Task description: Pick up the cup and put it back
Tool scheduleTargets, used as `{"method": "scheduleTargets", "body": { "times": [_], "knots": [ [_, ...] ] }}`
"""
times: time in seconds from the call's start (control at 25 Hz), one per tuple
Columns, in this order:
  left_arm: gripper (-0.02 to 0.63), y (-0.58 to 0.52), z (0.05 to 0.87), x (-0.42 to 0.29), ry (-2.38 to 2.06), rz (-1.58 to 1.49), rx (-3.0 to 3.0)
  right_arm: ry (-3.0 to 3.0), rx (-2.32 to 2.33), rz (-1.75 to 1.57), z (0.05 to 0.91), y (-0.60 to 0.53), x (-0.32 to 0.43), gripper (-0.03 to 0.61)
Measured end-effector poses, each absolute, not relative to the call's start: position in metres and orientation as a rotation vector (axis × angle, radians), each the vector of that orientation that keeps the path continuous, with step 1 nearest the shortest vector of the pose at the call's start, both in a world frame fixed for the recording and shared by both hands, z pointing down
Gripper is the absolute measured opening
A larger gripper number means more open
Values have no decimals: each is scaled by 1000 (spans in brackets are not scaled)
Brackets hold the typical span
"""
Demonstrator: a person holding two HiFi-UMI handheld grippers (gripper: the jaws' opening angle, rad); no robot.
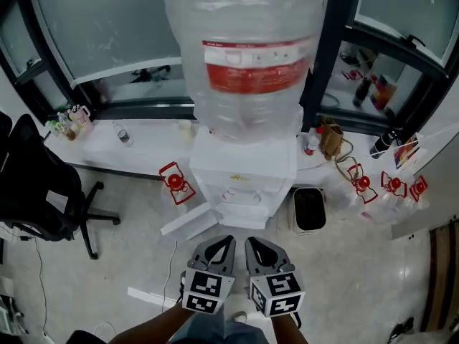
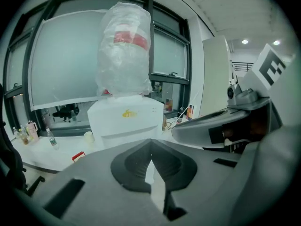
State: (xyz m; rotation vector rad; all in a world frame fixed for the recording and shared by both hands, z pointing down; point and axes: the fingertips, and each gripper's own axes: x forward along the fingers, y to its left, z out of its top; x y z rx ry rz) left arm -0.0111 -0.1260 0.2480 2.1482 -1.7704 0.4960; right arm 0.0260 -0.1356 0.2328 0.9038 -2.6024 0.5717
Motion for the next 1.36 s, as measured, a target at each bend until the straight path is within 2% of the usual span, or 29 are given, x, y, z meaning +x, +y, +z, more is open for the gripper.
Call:
{"method": "scheduleTargets", "body": {
  "times": [0.28, 1.36],
  "knots": [
    [12, -110, 206, 1, -1802, 457, 2154, -2620, 927, 539, 196, -112, 40, 21],
    [12, -57, 187, 16, -1783, 452, 2195, -2666, 983, 485, 163, -60, 48, 20]
  ]
}}
